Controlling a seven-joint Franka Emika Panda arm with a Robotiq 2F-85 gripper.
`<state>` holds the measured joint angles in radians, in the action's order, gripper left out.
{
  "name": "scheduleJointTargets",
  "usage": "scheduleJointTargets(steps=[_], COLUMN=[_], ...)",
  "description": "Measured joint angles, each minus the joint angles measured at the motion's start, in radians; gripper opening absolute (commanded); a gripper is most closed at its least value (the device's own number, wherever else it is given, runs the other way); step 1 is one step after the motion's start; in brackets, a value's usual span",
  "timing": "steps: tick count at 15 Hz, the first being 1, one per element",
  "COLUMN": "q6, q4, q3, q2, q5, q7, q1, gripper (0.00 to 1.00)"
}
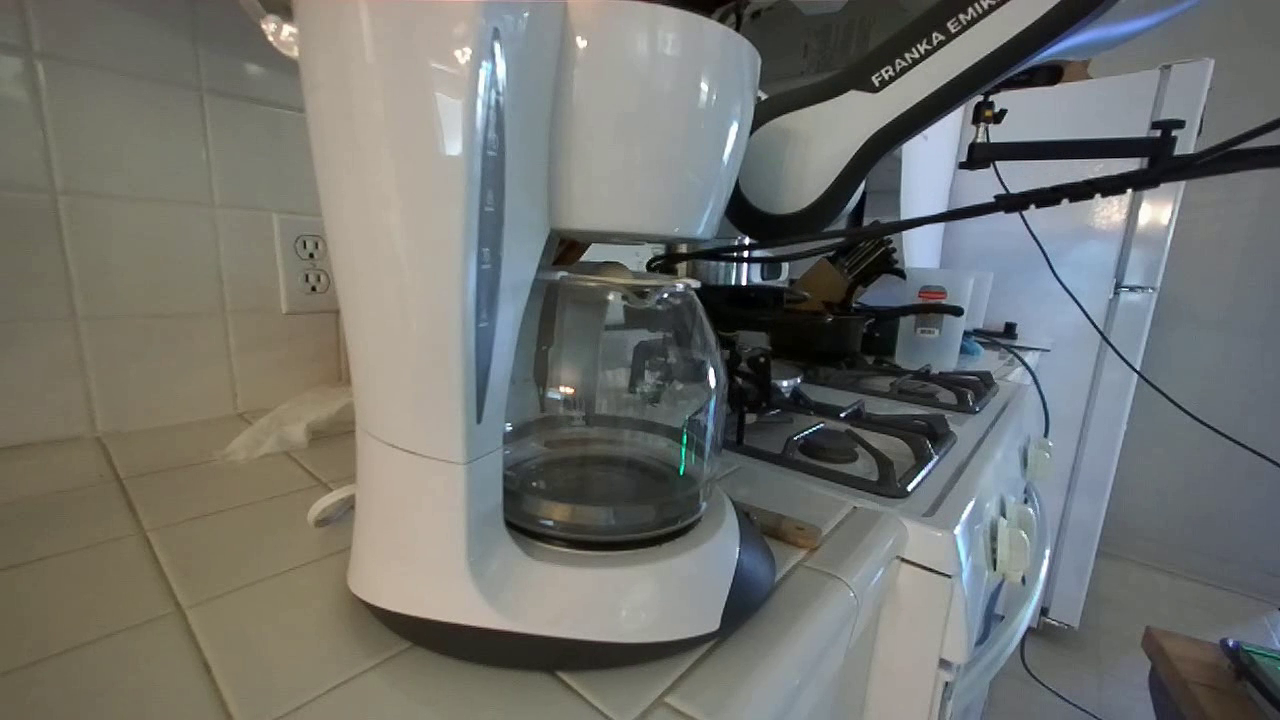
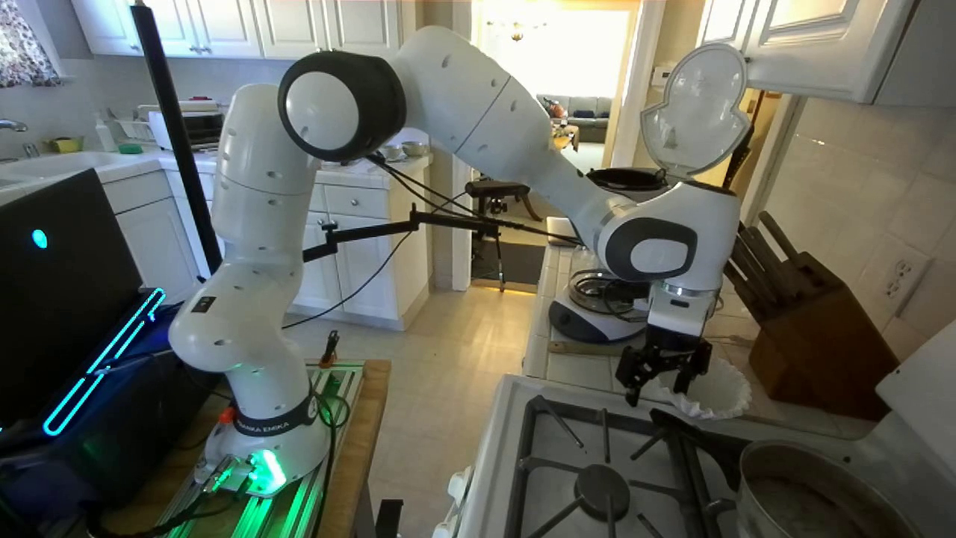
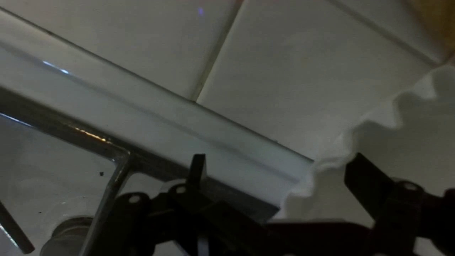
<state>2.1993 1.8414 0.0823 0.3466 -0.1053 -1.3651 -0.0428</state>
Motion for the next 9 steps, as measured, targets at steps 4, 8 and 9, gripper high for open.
scheduleJointTargets(steps=[4,8,9], q6=[-0.119,-0.22,-0.243], q4=[-0.018,-0.041,-0.045], q3=[-0.005,-0.009,-0.009], q2=[0.0,0.0,0.0], q5=[0.0,0.0,0.0], q7=[0.011,0.024,0.028], q1=[-0.002,-0.004,-0.004], gripper=[1.0,1.0,1.0])
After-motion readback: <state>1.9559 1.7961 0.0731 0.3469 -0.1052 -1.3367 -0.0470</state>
